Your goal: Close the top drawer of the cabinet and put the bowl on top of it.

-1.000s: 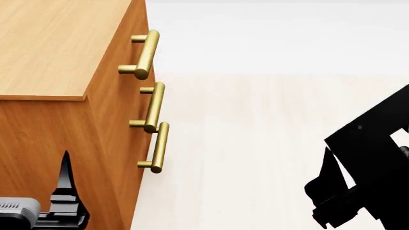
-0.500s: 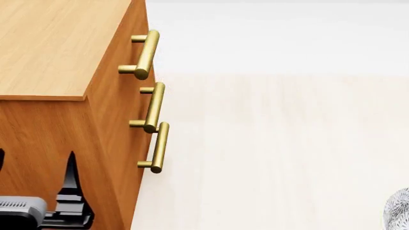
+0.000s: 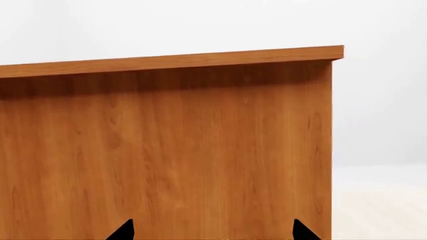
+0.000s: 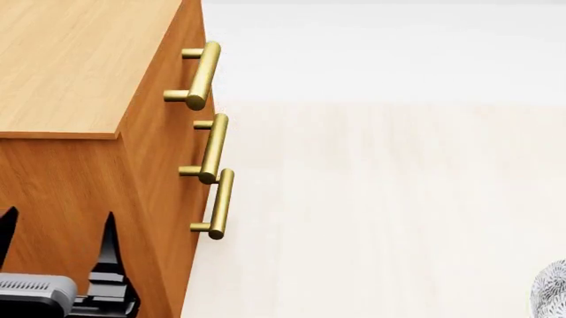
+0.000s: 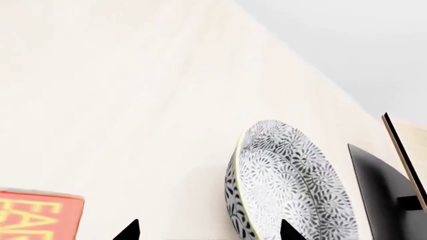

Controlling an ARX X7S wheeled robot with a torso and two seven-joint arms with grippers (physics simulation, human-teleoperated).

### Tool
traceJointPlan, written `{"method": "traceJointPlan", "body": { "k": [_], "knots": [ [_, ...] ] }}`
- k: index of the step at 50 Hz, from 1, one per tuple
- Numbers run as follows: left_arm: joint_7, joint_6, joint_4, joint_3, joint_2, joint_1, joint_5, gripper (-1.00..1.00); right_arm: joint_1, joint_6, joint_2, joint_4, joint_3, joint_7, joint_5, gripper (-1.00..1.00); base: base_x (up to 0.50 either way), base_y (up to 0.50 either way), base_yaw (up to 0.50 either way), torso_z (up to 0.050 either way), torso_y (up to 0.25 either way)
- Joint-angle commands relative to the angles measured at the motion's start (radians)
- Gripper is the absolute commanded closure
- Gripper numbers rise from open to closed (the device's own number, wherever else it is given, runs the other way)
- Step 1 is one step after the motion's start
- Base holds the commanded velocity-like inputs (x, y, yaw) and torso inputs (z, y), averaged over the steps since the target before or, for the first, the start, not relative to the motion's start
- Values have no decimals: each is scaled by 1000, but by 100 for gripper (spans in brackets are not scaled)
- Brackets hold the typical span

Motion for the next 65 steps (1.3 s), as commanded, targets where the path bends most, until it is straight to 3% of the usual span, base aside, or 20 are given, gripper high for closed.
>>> {"method": "traceJointPlan", "body": {
  "k": [1,22,39,58,65],
  "knots": [
    [-3,7,-7,10,1,-1,0,-100,2,10,3,7,3,13,9,-100,0,0,0,0,0],
    [-11,3,-12,25,1,-11,-2,-100,-13,25,3,14,-4,6,14,-100,0,0,0,0,0],
    [-13,24,-31,31,2,-11,-7,-100,50,189,3,-33,65,23,101,-100,0,0,0,0,0],
    [-19,29,-33,42,0,-11,-9,-100,21,154,3,-13,44,17,83,-100,0,0,0,0,0],
    [-21,35,-37,46,0,-11,-9,-100,39,231,3,-14,64,13,99,-100,0,0,0,0,0]
  ]
}}
